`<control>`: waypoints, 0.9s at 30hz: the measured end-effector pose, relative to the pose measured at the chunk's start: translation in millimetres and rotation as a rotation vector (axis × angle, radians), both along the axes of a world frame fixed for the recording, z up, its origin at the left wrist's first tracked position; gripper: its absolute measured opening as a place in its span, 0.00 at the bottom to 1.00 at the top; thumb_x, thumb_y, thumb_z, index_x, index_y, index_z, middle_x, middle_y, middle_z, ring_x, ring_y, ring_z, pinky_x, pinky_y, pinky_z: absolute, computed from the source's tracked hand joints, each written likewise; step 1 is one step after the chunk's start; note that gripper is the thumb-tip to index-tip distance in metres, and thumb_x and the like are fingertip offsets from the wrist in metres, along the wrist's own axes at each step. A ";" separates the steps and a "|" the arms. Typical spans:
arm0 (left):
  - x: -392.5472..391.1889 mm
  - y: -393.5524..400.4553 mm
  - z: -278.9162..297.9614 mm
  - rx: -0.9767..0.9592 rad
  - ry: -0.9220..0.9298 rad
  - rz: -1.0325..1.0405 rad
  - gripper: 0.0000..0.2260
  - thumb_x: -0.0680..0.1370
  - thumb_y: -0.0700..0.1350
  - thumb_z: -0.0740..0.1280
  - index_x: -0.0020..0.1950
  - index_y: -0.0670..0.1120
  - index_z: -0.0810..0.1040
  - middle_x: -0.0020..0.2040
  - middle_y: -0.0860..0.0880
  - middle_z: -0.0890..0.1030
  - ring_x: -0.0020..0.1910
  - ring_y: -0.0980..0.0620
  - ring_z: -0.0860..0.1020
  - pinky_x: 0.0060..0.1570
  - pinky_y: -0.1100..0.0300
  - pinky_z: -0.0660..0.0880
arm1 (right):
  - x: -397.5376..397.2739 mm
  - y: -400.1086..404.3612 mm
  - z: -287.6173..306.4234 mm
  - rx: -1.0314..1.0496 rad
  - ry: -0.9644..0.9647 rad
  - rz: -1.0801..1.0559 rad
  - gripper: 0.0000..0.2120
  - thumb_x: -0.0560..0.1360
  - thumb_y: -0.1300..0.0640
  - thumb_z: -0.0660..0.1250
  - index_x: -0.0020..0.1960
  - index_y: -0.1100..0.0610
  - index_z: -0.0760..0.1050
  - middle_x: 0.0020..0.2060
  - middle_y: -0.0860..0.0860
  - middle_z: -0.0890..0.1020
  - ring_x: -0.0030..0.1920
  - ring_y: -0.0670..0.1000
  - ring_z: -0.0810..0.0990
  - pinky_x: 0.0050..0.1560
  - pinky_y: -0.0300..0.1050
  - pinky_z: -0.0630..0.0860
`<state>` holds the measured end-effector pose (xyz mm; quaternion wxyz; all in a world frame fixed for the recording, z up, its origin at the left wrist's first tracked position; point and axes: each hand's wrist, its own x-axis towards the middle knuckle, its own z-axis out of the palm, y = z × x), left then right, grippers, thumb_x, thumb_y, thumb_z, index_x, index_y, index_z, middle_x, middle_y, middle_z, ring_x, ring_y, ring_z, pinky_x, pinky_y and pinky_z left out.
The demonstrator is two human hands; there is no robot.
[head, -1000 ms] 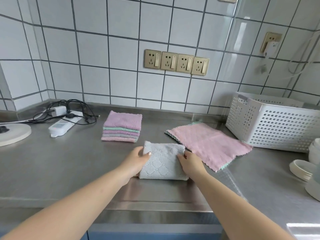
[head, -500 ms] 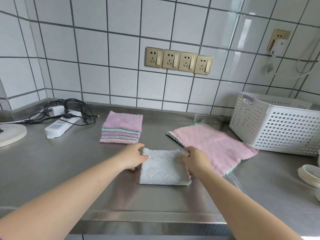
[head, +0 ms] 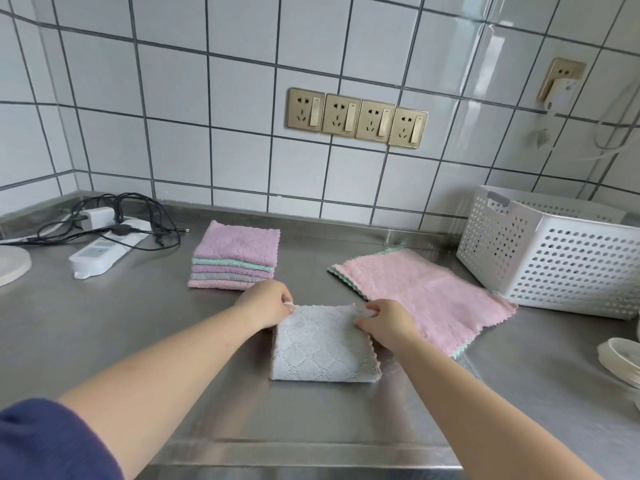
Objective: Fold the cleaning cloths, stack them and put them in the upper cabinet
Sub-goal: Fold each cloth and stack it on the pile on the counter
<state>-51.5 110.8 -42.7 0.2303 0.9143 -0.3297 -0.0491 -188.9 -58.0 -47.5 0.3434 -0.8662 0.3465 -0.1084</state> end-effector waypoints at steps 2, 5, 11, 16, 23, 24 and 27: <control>0.9 0.1 -2.6 -0.016 -0.002 0.011 0.04 0.75 0.46 0.67 0.47 0.48 0.81 0.47 0.51 0.81 0.51 0.51 0.78 0.47 0.62 0.70 | 1.0 -2.2 0.3 0.022 0.015 0.006 0.05 0.72 0.57 0.70 0.47 0.57 0.81 0.40 0.54 0.82 0.39 0.52 0.77 0.36 0.39 0.71; 2.3 0.0 -3.5 -0.062 0.018 0.024 0.04 0.75 0.47 0.68 0.46 0.49 0.79 0.46 0.51 0.81 0.50 0.51 0.78 0.48 0.60 0.71 | 3.5 -3.0 -0.3 -0.034 -0.029 -0.014 0.07 0.72 0.57 0.68 0.37 0.49 0.75 0.35 0.47 0.78 0.40 0.49 0.77 0.28 0.37 0.65; 2.9 -0.7 -2.2 -0.121 0.071 0.014 0.04 0.74 0.46 0.68 0.45 0.46 0.80 0.46 0.51 0.82 0.46 0.52 0.78 0.49 0.59 0.73 | 5.3 -0.5 -0.4 -0.088 -0.009 0.000 0.10 0.75 0.54 0.65 0.55 0.54 0.75 0.42 0.48 0.78 0.39 0.48 0.74 0.30 0.36 0.66; 2.9 -1.2 -3.2 -0.136 0.076 0.027 0.05 0.75 0.47 0.68 0.45 0.46 0.80 0.46 0.51 0.82 0.45 0.52 0.77 0.47 0.60 0.72 | 8.0 -1.3 -1.4 -0.135 -0.031 -0.017 0.05 0.75 0.54 0.65 0.44 0.55 0.77 0.34 0.48 0.77 0.36 0.50 0.75 0.31 0.38 0.69; 2.9 0.8 -5.6 -0.159 0.068 0.040 0.06 0.75 0.47 0.68 0.46 0.45 0.80 0.40 0.52 0.77 0.43 0.52 0.76 0.44 0.60 0.71 | 21.9 9.6 -3.3 -0.081 -0.226 -0.030 0.07 0.78 0.53 0.59 0.52 0.55 0.71 0.39 0.48 0.77 0.40 0.51 0.75 0.34 0.42 0.68; 3.3 1.2 -5.5 -0.162 0.073 0.046 0.06 0.75 0.46 0.68 0.46 0.45 0.80 0.39 0.52 0.77 0.41 0.52 0.75 0.43 0.60 0.70 | 23.6 10.3 -5.9 -0.096 -0.182 -0.028 0.07 0.78 0.53 0.58 0.53 0.54 0.70 0.41 0.49 0.77 0.42 0.52 0.75 0.36 0.43 0.68; 4.4 1.4 -3.6 -0.172 0.104 0.064 0.05 0.76 0.45 0.66 0.45 0.45 0.79 0.40 0.49 0.79 0.39 0.50 0.75 0.40 0.62 0.68 | 26.3 8.6 -10.1 -0.190 -0.101 -0.032 0.07 0.79 0.52 0.56 0.54 0.54 0.68 0.42 0.51 0.76 0.44 0.55 0.75 0.40 0.45 0.69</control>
